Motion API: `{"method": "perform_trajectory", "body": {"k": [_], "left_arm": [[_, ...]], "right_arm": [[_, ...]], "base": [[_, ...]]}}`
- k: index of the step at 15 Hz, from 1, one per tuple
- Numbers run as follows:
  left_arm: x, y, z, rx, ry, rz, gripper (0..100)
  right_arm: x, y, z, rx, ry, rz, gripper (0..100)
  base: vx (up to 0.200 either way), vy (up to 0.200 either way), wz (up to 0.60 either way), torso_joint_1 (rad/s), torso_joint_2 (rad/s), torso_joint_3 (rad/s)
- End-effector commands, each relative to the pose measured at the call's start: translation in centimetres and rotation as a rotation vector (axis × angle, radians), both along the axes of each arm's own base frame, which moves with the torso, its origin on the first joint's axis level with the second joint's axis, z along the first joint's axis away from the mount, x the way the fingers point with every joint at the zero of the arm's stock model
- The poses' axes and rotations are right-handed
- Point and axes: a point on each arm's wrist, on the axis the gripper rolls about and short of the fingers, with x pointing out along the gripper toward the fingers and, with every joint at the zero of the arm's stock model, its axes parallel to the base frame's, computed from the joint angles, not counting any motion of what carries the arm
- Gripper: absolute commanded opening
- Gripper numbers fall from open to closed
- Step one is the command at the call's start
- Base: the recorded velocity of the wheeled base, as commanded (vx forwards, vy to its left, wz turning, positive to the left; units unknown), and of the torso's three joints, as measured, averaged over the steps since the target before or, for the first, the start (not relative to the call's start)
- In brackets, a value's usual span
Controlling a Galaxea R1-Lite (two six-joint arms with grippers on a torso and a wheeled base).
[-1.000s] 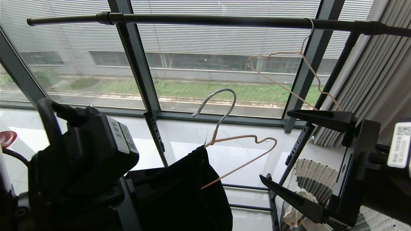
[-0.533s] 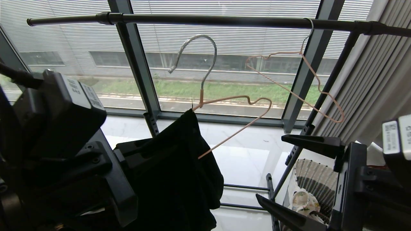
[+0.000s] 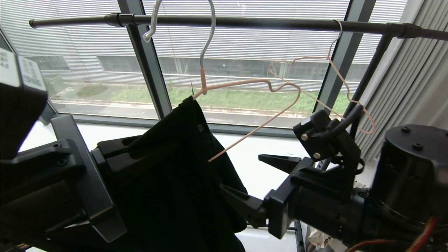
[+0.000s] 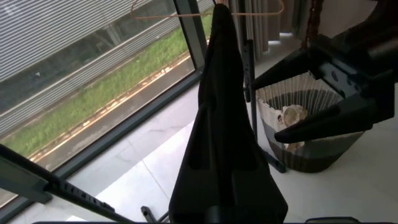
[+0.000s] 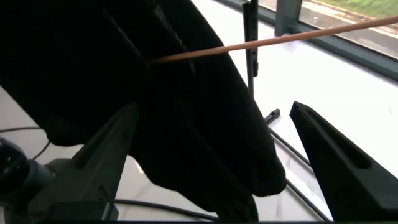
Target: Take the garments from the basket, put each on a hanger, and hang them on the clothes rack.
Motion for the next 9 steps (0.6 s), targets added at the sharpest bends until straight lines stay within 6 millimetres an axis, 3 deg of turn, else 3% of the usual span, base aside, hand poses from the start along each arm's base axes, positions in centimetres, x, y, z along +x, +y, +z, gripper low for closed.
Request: {"method": "perform_trajectory", "body": {"k": [1, 6, 9], "left_arm": [[-0.09, 0.08, 0.14, -0.006, -0.004, -0.001, 0], [-0.32, -0.11, 0.28, -0.009, -0.007, -0.021, 0], [-0.32, -0.11, 0.28, -0.008, -0.008, -0.021, 0]], "right_arm": [[1.39, 2.36, -1.58, -0.015, 0.042, -0.056, 100], [1.42, 2.65, -1.55, -0.01, 0.043, -0.075, 100], [2.12, 1.69, -1.35, -0.004, 0.042, -0.112, 100]], "base": [[0.0, 0.0, 0.0, 0.0, 0.0, 0.0], [0.0, 0.0, 0.0, 0.0, 0.0, 0.0], [0.0, 0.0, 0.0, 0.0, 0.0, 0.0]]}}
